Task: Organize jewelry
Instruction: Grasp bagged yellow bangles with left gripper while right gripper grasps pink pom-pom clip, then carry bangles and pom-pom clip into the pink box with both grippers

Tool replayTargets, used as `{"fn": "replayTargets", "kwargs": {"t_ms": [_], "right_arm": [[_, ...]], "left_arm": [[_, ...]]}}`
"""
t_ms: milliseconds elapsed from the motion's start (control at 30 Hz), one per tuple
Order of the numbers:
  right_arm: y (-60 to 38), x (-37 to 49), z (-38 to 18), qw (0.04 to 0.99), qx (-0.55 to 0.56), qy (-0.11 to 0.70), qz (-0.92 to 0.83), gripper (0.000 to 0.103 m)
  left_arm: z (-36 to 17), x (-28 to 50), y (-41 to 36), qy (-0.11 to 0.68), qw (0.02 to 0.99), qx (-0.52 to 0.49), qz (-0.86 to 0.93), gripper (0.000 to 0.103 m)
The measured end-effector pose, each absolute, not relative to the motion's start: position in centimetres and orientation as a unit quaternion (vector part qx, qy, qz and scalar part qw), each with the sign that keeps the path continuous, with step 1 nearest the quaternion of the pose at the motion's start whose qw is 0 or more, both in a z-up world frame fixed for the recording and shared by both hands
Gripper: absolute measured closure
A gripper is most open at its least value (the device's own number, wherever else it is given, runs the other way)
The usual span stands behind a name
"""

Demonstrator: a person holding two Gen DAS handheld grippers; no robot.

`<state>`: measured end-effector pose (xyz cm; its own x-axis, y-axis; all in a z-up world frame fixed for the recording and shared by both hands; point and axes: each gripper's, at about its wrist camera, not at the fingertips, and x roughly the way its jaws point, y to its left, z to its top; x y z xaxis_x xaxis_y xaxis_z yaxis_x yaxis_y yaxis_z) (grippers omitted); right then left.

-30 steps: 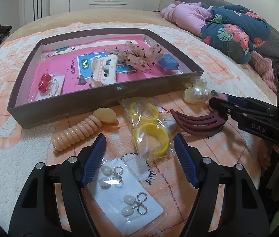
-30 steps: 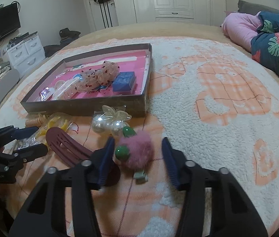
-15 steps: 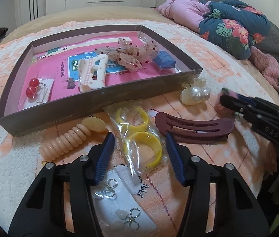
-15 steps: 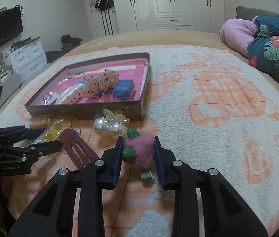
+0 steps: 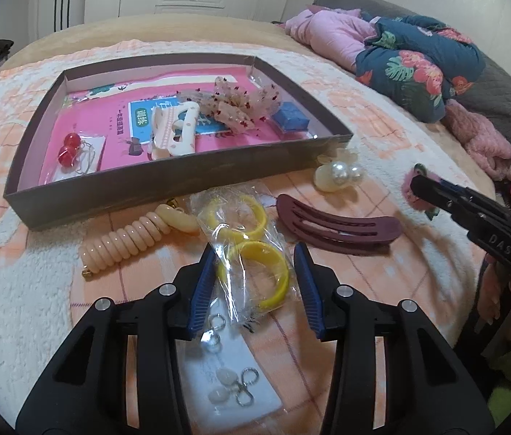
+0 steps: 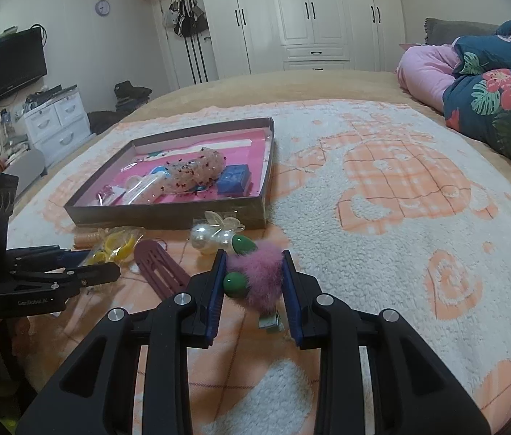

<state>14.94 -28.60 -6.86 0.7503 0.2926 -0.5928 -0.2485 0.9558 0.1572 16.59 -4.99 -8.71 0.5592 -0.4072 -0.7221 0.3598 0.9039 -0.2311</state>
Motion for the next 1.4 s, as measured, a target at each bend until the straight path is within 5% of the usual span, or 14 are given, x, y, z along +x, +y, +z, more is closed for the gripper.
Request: {"fn": "replayTargets", "kwargs": {"t_ms": [1400], "right_arm": [[-19.0,13.2,-2.5,0.932,-0.045,0.275,0.233,0.075]], "left_arm": [[-3.4,14.8,3.8,0.319,0.929,-0.105,-0.156,0.069]]}}
